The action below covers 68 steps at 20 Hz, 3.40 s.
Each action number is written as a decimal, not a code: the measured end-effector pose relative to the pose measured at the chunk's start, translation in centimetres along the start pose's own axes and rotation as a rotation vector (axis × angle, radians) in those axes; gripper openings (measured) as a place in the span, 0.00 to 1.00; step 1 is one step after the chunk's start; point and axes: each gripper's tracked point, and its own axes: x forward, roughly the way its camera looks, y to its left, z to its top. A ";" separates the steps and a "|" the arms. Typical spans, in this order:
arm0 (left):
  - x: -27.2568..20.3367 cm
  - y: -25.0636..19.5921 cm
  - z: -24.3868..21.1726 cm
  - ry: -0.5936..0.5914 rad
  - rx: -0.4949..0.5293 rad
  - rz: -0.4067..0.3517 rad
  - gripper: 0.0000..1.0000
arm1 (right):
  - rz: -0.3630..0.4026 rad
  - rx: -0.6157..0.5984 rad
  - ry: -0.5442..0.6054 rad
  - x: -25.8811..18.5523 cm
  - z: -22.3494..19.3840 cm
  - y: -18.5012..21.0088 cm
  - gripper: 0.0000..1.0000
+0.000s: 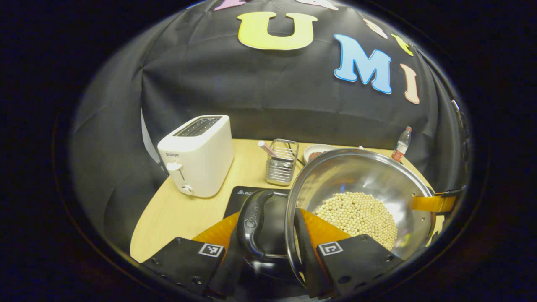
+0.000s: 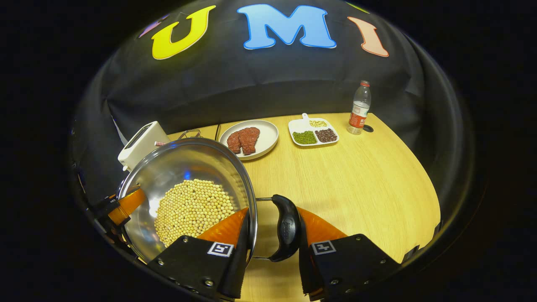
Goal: First push the handle of the pot to place it horizontally, then grasp the pot with both hands and set it on the induction cooktop.
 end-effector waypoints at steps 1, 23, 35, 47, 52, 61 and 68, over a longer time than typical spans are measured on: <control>0.2 0.8 0.0 0.003 -0.003 0.001 0.64 | 0.001 -0.001 0.003 0.2 -0.1 0.6 0.53; 2.7 7.2 -3.6 0.060 -0.012 0.024 0.66 | -0.015 -0.006 0.047 2.5 -2.7 6.6 0.53; 1.7 7.8 -1.4 -0.038 0.046 0.108 0.92 | 0.003 -0.056 -0.076 1.3 -0.2 7.0 0.66; -10.6 -0.4 10.6 -0.398 0.055 0.157 1.00 | 0.012 -0.107 -0.345 -9.0 6.6 -0.8 0.97; -16.5 -9.1 11.6 -0.485 0.044 0.123 0.98 | 0.000 -0.158 -0.457 -15.8 6.8 -6.9 0.97; -27.9 -22.8 10.9 -0.615 0.072 0.051 0.98 | 0.012 -0.153 -0.638 -27.5 5.3 -16.1 0.97; -34.8 -26.1 10.4 -0.679 0.071 0.045 0.99 | 0.016 -0.127 -0.731 -32.6 4.1 -18.4 0.96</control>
